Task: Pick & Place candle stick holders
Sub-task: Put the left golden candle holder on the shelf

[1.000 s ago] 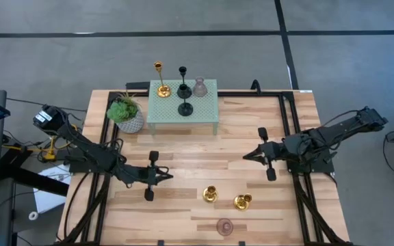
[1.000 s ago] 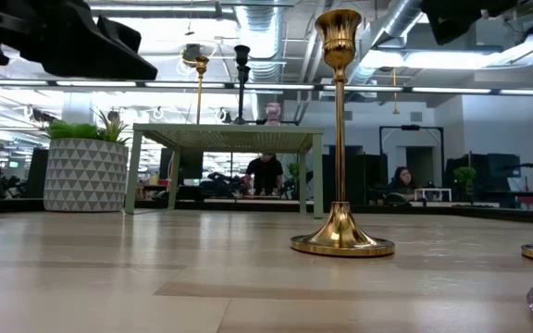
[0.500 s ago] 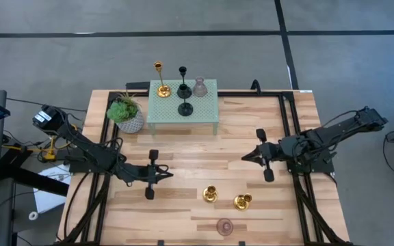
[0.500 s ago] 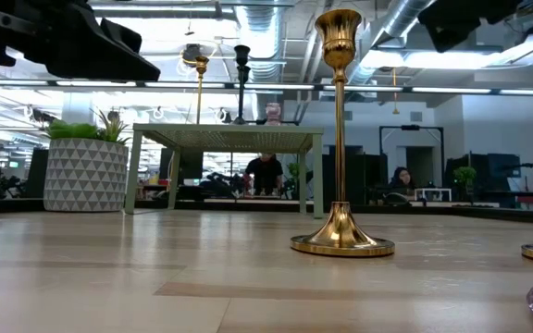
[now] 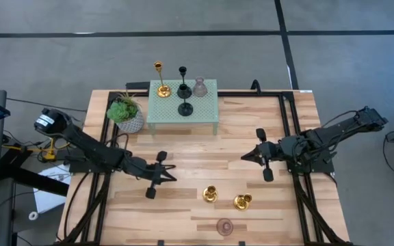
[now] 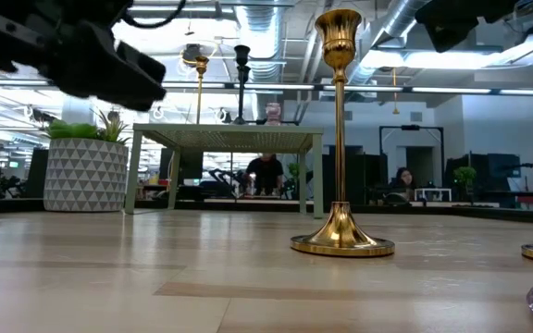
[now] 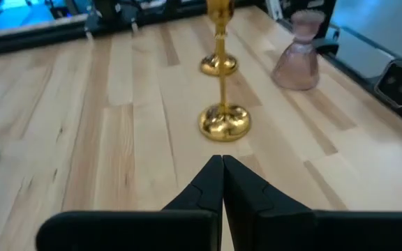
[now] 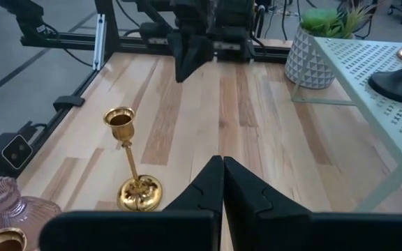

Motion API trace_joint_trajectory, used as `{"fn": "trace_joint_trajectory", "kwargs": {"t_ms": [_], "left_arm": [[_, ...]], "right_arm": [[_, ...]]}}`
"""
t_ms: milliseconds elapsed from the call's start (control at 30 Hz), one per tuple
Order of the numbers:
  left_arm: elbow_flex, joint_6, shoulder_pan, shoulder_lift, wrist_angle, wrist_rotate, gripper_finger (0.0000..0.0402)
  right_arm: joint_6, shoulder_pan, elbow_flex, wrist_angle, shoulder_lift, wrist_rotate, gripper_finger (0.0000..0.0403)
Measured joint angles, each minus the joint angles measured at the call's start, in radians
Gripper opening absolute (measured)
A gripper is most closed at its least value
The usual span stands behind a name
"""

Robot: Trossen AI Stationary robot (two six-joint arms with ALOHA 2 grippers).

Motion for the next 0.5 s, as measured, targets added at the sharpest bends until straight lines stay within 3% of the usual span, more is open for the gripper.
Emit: {"fn": "trace_joint_trajectory", "kwargs": {"t_ms": [433,500], "left_arm": [[0.0,0.031,0.088,0.351,0.434,0.099,0.0005],[0.0,0.051,0.117,0.387,0.522,0.161,0.0005]], "right_arm": [[0.008,0.0,0.0,0.002,0.0,0.015,0.0],[0.02,0.0,0.0,0.003,0.0,0.016,0.0]]}}
